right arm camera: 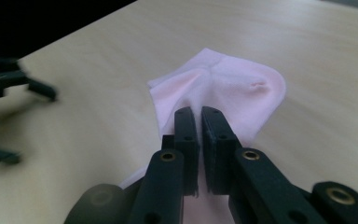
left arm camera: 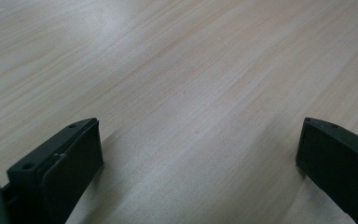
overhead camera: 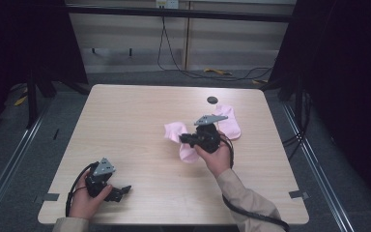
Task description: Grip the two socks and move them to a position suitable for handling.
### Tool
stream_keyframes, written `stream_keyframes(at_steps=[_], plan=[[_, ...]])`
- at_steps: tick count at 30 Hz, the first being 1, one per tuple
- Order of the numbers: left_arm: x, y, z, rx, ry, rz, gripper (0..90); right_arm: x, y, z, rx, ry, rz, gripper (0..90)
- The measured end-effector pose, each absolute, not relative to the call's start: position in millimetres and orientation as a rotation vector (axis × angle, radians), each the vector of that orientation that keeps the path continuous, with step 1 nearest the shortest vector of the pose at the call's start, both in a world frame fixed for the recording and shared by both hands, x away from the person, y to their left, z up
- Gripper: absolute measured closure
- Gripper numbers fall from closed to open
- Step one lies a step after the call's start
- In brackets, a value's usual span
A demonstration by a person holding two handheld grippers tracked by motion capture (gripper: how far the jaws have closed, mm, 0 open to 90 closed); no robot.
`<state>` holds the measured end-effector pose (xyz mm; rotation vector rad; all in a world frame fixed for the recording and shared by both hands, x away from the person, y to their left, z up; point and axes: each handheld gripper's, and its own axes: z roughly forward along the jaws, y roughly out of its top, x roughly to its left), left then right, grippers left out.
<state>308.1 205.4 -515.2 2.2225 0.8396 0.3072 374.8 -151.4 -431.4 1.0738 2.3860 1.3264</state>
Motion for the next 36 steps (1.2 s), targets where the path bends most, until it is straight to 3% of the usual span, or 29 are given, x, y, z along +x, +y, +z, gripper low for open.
stream_keyframes(at_steps=[3, 5, 11, 18, 27, 36], plan=[[308, 205, -515, 2.223, 0.839, 0.308, 0.0, 351, -151, -440, 1.049, 2.422, 1.306, 61.1], [308, 205, -515, 2.222, 0.841, 0.310, 0.0, 338, -157, -445, 1.049, 2.407, 1.268, 55.8], [308, 205, -515, 2.222, 0.841, 0.310, 0.0, 301, -180, -468, 1.066, 2.438, 1.235, 56.5], [308, 205, -515, 2.218, 0.841, 0.310, 0.0, 277, -191, -493, 1.054, 2.501, 1.185, 66.6], [308, 205, -515, 2.217, 0.844, 0.311, 0.0, 278, -195, -496, 1.023, 2.500, 1.081, 68.9], [307, 205, -516, 2.215, 0.847, 0.310, 0.0, 287, -218, -493, 1.085, 2.444, 0.999, 65.3]])
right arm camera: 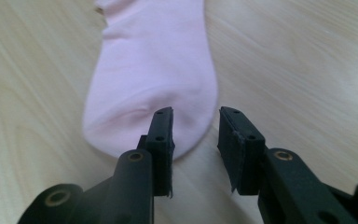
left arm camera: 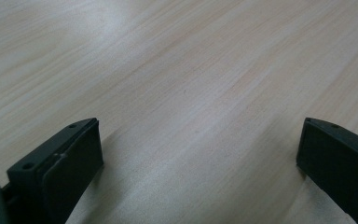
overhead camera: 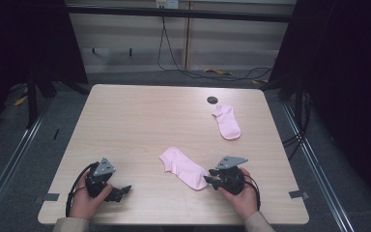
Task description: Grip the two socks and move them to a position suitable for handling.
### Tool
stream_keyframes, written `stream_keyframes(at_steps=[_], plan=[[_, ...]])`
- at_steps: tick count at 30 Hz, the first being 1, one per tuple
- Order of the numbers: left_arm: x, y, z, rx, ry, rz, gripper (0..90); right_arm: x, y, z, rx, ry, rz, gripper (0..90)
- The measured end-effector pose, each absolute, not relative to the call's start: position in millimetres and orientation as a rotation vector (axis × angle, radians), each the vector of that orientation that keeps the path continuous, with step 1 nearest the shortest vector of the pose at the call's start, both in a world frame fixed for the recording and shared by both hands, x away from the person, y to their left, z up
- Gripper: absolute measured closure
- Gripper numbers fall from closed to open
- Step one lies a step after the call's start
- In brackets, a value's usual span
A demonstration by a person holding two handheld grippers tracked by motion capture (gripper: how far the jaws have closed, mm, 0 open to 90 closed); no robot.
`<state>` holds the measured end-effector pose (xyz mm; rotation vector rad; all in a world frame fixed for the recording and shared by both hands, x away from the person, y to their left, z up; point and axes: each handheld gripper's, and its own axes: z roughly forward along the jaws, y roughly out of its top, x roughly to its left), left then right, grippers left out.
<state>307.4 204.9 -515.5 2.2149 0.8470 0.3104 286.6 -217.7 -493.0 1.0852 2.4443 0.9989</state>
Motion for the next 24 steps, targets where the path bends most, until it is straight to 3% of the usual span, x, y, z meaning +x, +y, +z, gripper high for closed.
stream_keyframes(at_steps=[8, 14, 18, 24], plan=[[307, 205, -515, 2.218, 0.845, 0.311, 0.0, 292, -226, -487, 1.112, 2.389, 1.061, 64.8], [307, 205, -515, 2.216, 0.850, 0.313, 0.0, 284, -196, -483, 1.046, 2.522, 1.146, 83.8], [307, 205, -515, 2.219, 0.849, 0.313, 0.0, 279, -190, -493, 1.028, 2.574, 1.102, 85.8], [307, 205, -515, 2.220, 0.849, 0.314, 0.0, 288, -217, -492, 1.106, 2.498, 1.023, 85.8]])
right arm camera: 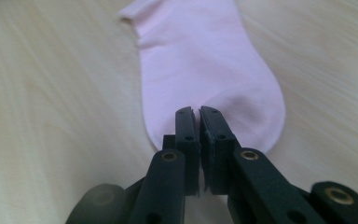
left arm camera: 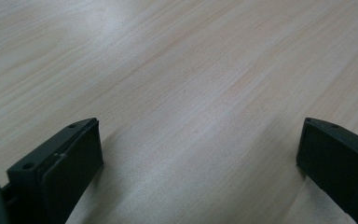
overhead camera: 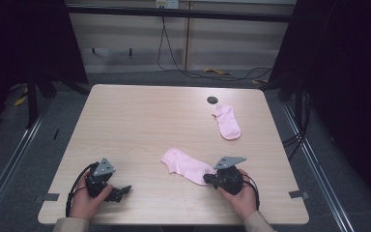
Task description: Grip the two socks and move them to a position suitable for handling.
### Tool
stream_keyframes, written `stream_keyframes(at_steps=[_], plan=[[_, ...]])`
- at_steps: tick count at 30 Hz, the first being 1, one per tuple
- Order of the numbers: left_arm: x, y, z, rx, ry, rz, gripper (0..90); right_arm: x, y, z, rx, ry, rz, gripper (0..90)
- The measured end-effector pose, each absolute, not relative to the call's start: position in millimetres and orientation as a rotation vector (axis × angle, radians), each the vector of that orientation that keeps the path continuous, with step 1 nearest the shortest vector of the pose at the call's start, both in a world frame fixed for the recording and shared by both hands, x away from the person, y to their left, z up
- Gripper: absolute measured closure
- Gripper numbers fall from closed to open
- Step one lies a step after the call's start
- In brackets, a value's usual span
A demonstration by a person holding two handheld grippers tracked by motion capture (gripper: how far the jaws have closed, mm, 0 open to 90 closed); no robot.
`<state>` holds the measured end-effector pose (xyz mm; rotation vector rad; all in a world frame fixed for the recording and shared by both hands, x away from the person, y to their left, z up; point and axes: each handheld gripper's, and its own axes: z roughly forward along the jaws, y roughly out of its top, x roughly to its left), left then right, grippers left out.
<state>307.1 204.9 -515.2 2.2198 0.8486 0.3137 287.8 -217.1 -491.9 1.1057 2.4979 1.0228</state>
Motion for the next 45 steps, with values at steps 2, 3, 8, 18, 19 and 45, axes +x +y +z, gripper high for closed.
stream_keyframes(at_steps=[2, 3, 8, 18, 19, 45], plan=[[307, 205, -515, 2.220, 0.850, 0.311, 0.0, 291, -225, -490, 1.127, 2.482, 0.999, 83.9], [307, 205, -515, 2.220, 0.848, 0.314, 0.0, 292, -230, -490, 1.128, 2.470, 0.981, 81.7], [307, 205, -515, 2.220, 0.848, 0.314, 0.0, 305, -245, -477, 1.190, 2.359, 1.078, 67.0], [307, 205, -515, 2.219, 0.849, 0.314, 0.0, 383, -257, -458, 1.285, 2.109, 0.994, 48.3], [307, 205, -515, 2.221, 0.847, 0.315, 0.0, 391, -259, -458, 1.306, 2.094, 0.984, 48.1], [306, 204, -516, 2.210, 0.852, 0.299, 0.0, 468, -280, -497, 1.587, 1.930, 0.787, 36.3]])
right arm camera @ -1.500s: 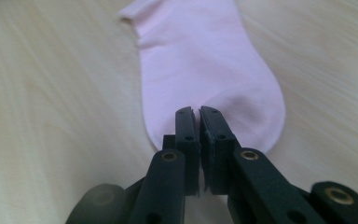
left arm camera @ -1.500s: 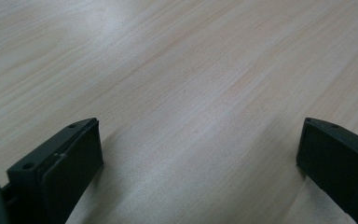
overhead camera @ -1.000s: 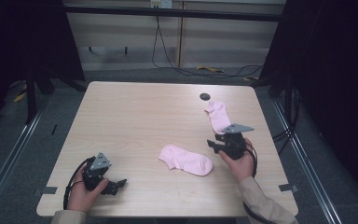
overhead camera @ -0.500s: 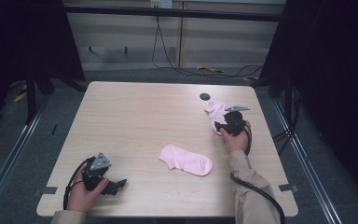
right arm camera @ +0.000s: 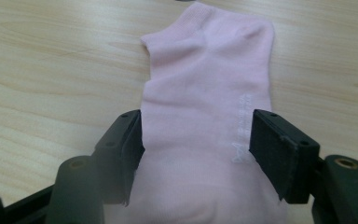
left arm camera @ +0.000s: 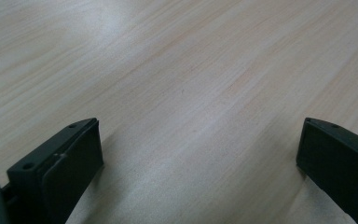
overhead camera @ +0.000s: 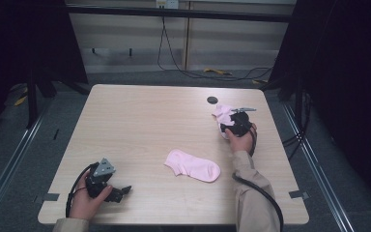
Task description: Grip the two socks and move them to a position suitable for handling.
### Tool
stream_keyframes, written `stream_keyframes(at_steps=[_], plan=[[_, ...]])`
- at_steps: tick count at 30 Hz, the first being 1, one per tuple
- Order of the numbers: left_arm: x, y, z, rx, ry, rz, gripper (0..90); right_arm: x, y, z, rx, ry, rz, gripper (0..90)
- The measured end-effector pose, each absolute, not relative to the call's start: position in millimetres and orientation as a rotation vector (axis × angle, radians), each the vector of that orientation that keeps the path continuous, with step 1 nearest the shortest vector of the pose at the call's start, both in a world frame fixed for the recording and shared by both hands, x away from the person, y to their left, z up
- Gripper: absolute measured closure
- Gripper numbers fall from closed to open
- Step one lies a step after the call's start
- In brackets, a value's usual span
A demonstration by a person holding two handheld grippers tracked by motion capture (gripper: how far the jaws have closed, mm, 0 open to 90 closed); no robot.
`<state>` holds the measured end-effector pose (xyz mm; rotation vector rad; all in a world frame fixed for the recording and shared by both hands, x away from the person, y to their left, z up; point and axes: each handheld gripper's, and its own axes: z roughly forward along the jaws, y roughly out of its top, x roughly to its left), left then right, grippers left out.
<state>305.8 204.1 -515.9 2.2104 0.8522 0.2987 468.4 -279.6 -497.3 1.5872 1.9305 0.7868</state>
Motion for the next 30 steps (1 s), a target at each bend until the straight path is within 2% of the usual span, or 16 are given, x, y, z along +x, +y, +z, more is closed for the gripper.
stream_keyframes(at_steps=[3, 4, 5, 6, 7, 8, 14, 21, 30], plan=[[306, 204, -516, 2.211, 0.850, 0.299, 0.0, 471, -277, -503, 1.622, 1.895, 0.794, 40.7], [306, 204, -516, 2.210, 0.850, 0.299, 0.0, 471, -277, -503, 1.631, 1.879, 0.793, 46.5], [306, 204, -516, 2.210, 0.850, 0.299, 0.0, 470, -276, -502, 1.622, 1.880, 0.798, 64.4], [306, 204, -516, 2.210, 0.849, 0.299, 0.0, 469, -277, -500, 1.623, 1.905, 0.808, 76.6], [306, 204, -516, 2.210, 0.850, 0.298, 0.0, 469, -278, -499, 1.644, 1.915, 0.805, 83.6], [305, 204, -516, 2.211, 0.849, 0.301, 0.0, 468, -278, -497, 1.662, 1.929, 0.809, 85.7], [305, 204, -516, 2.210, 0.850, 0.301, 0.0, 457, -275, -479, 1.512, 1.991, 0.888, 86.7], [304, 204, -516, 2.211, 0.853, 0.300, 0.0, 436, -261, -439, 1.343, 2.049, 1.036, 86.8], [304, 204, -516, 2.207, 0.849, 0.297, 0.0, 380, -216, -410, 1.058, 2.222, 1.241, 86.8]])
